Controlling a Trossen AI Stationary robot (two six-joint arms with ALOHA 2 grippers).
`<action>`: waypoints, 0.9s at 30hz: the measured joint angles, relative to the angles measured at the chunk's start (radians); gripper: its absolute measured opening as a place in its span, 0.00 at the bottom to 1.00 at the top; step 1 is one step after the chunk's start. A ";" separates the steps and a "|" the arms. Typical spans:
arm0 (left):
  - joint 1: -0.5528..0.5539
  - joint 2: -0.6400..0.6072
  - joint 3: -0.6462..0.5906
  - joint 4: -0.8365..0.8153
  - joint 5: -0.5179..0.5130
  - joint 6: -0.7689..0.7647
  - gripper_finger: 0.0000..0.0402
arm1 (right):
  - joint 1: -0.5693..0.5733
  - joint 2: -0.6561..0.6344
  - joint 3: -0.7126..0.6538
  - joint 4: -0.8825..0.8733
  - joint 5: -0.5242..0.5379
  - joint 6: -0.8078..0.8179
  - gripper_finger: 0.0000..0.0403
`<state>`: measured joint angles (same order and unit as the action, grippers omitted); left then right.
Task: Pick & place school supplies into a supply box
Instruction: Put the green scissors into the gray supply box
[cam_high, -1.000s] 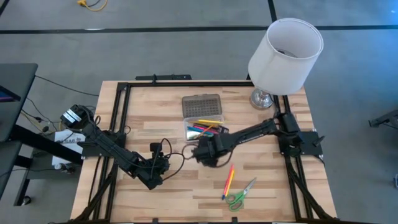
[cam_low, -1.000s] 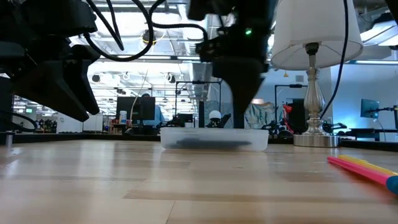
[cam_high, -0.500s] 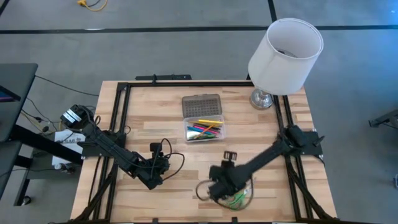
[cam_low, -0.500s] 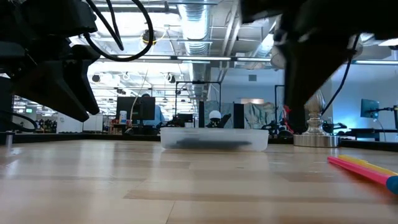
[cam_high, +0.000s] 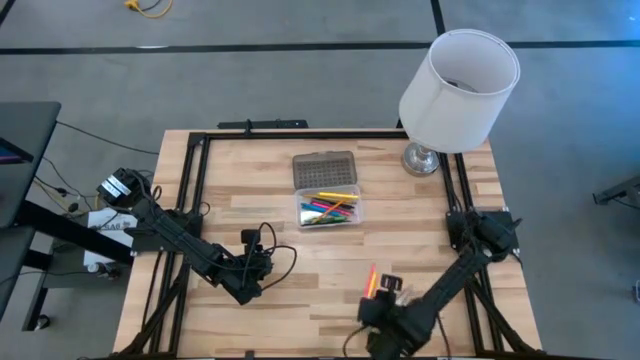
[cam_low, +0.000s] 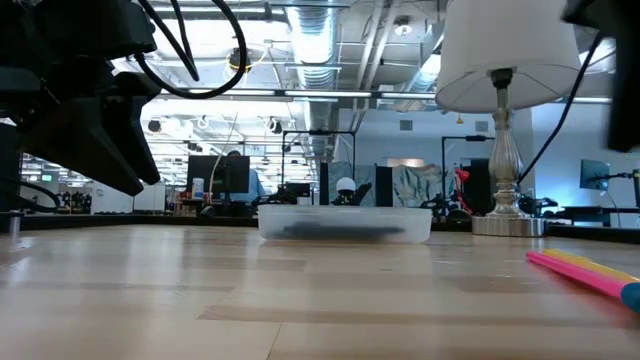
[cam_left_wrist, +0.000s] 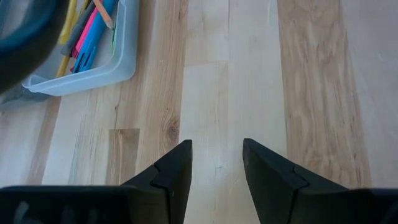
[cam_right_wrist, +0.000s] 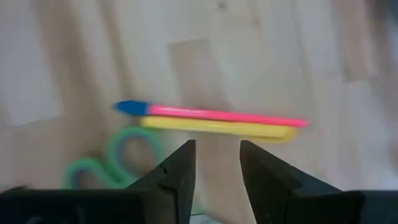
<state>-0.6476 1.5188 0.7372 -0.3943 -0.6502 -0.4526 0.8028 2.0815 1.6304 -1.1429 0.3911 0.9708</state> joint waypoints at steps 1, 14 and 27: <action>0.000 0.000 0.000 0.001 0.000 0.000 0.34 | 0.011 0.000 -0.005 0.025 -0.003 0.004 0.29; 0.000 0.000 0.000 0.003 0.000 -0.006 0.34 | 0.093 0.001 -0.051 0.193 -0.005 -0.082 0.29; 0.000 0.000 0.000 0.003 0.000 -0.016 0.34 | 0.095 0.001 -0.051 0.262 0.000 -0.118 0.29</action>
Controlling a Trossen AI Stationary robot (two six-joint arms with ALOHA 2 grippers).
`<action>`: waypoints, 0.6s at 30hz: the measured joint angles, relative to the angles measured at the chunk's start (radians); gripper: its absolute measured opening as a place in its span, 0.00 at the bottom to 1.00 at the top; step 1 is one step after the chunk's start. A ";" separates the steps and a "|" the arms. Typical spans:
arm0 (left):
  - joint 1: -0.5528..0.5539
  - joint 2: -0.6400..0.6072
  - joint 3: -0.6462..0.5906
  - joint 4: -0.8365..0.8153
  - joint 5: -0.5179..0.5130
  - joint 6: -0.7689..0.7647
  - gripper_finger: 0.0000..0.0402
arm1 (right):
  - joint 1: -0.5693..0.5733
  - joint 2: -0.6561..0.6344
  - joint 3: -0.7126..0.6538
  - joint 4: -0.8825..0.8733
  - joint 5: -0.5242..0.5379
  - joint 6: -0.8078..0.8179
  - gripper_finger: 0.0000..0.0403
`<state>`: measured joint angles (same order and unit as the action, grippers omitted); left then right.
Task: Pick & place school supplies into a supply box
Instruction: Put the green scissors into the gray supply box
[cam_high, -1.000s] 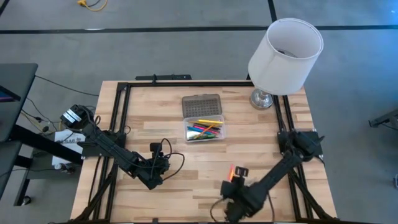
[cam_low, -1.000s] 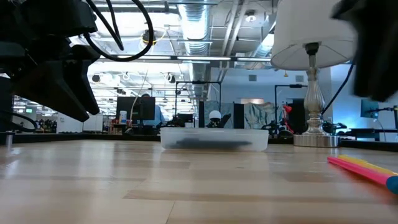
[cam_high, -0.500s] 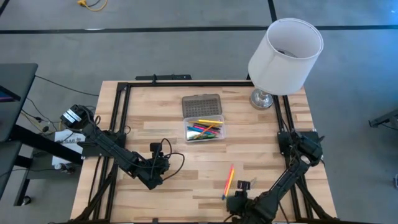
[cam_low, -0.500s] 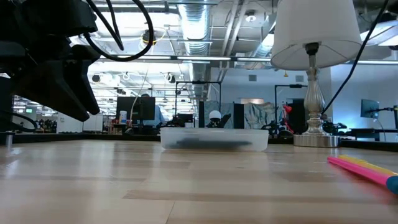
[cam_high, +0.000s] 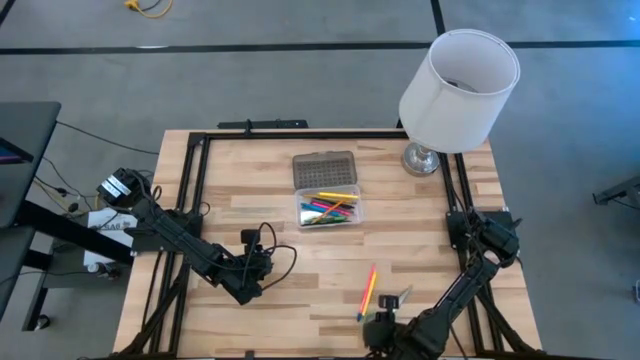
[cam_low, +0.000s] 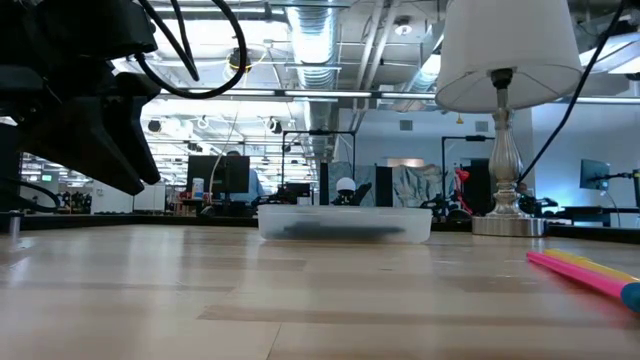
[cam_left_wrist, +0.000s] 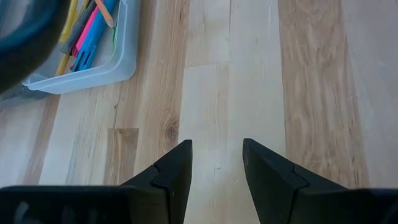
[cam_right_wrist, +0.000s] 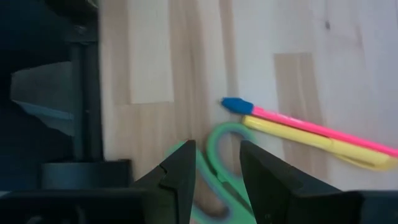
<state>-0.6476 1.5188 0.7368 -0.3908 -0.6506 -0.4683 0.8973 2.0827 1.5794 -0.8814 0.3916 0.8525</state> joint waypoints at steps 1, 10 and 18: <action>0.000 0.000 0.000 0.000 0.000 0.000 0.34 | 0.002 0.000 0.000 0.012 0.000 -0.011 0.29; 0.000 0.000 0.000 0.000 0.000 0.000 0.34 | 0.012 0.000 0.000 0.028 0.003 -0.023 0.29; 0.000 0.000 0.000 0.000 0.000 0.000 0.34 | 0.012 0.000 -0.106 0.115 -0.007 -0.023 0.29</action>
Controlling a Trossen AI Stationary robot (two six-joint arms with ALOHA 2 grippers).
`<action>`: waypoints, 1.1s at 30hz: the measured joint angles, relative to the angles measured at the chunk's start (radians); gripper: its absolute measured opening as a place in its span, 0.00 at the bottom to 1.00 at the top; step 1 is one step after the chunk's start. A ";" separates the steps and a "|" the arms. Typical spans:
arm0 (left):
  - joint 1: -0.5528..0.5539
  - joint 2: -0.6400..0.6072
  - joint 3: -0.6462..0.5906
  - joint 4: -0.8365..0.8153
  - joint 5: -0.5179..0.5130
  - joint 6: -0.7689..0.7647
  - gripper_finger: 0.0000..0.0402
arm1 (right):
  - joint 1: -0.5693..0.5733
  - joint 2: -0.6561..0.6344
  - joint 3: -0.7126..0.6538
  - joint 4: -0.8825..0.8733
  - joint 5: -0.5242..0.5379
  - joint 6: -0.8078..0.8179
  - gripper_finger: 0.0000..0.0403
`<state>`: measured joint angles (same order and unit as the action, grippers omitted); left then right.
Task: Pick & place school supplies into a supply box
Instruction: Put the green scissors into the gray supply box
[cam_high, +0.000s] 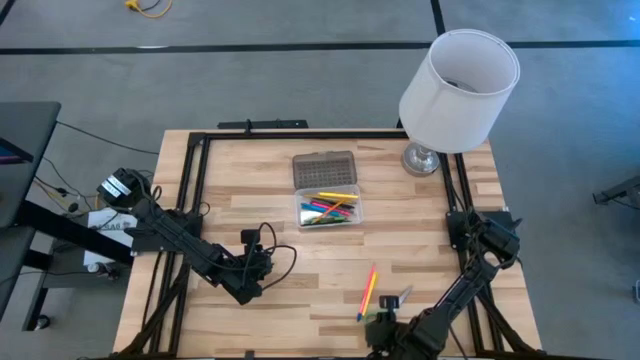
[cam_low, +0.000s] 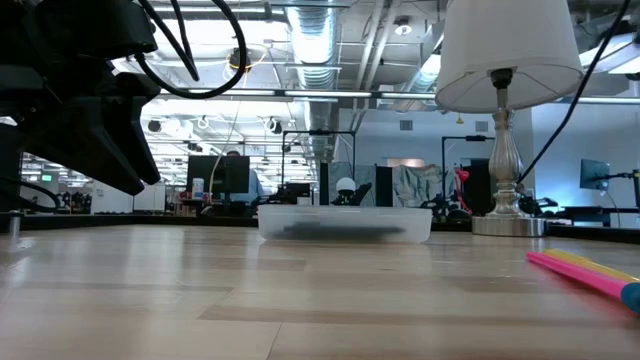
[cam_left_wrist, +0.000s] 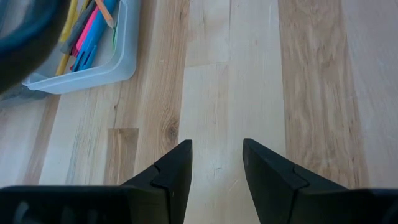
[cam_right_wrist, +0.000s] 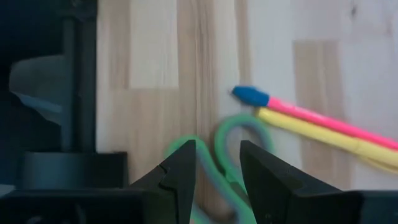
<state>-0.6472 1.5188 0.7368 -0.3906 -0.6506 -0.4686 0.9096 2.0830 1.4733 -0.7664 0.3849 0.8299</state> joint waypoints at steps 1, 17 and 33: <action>0.000 0.000 0.000 0.000 0.000 0.000 0.34 | 0.000 0.000 -0.016 0.014 -0.007 0.000 0.29; 0.000 0.000 0.000 0.000 0.000 -0.005 0.34 | 0.004 0.001 -0.040 0.025 -0.017 0.000 0.29; 0.000 0.000 0.000 0.000 -0.001 -0.005 0.34 | -0.013 -0.006 -0.117 0.076 -0.043 0.071 0.29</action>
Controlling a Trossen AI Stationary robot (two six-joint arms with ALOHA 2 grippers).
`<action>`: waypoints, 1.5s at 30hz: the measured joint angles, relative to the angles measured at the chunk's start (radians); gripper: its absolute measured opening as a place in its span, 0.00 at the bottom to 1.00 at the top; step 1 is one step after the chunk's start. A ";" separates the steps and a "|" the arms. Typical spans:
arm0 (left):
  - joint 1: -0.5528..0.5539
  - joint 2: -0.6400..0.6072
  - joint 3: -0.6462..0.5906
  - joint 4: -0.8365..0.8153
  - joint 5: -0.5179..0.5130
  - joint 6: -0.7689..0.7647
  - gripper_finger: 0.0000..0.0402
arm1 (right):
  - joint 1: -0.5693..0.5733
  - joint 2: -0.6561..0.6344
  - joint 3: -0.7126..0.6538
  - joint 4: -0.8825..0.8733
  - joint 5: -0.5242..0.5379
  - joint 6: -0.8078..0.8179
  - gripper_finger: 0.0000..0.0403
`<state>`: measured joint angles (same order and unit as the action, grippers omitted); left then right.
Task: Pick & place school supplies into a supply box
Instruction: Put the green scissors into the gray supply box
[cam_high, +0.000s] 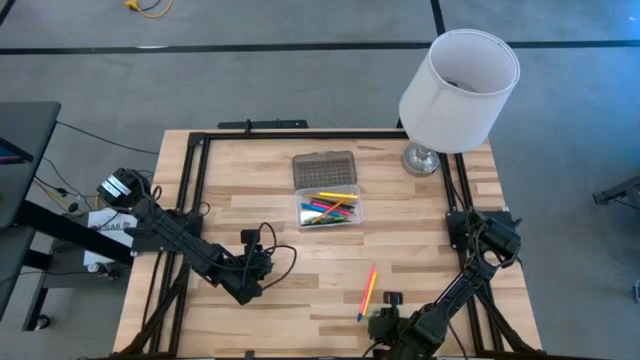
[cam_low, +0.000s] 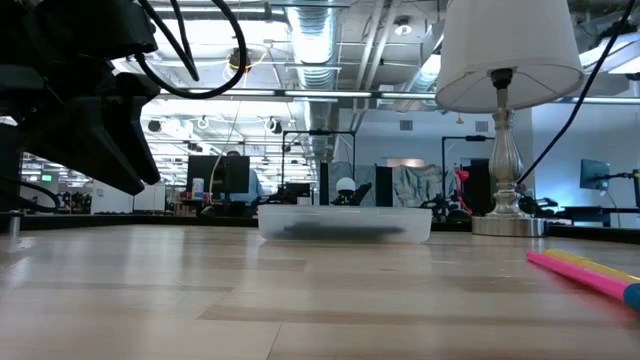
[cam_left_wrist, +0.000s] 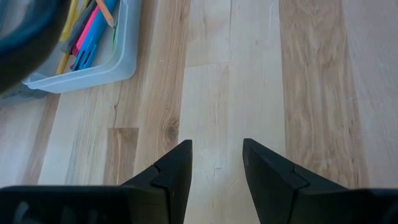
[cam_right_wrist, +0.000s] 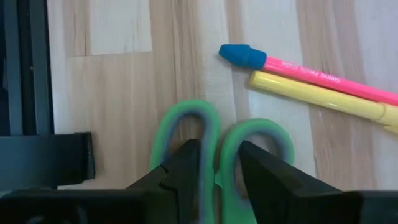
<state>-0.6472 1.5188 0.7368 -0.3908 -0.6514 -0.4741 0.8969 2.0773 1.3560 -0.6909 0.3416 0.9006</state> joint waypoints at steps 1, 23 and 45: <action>0.000 0.000 0.000 0.000 0.000 0.000 0.34 | -0.003 0.000 0.000 -0.002 -0.003 -0.001 0.29; 0.000 0.000 0.000 0.000 -0.002 -0.001 0.34 | -0.101 -0.002 0.002 -0.209 -0.175 0.165 0.25; 0.000 0.000 0.000 0.000 -0.003 -0.001 0.34 | -0.131 -0.003 -0.005 -0.171 -0.148 0.015 0.23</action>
<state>-0.6472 1.5188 0.7368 -0.3908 -0.6540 -0.4755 0.7657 2.0743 1.3506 -0.8621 0.1935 0.9154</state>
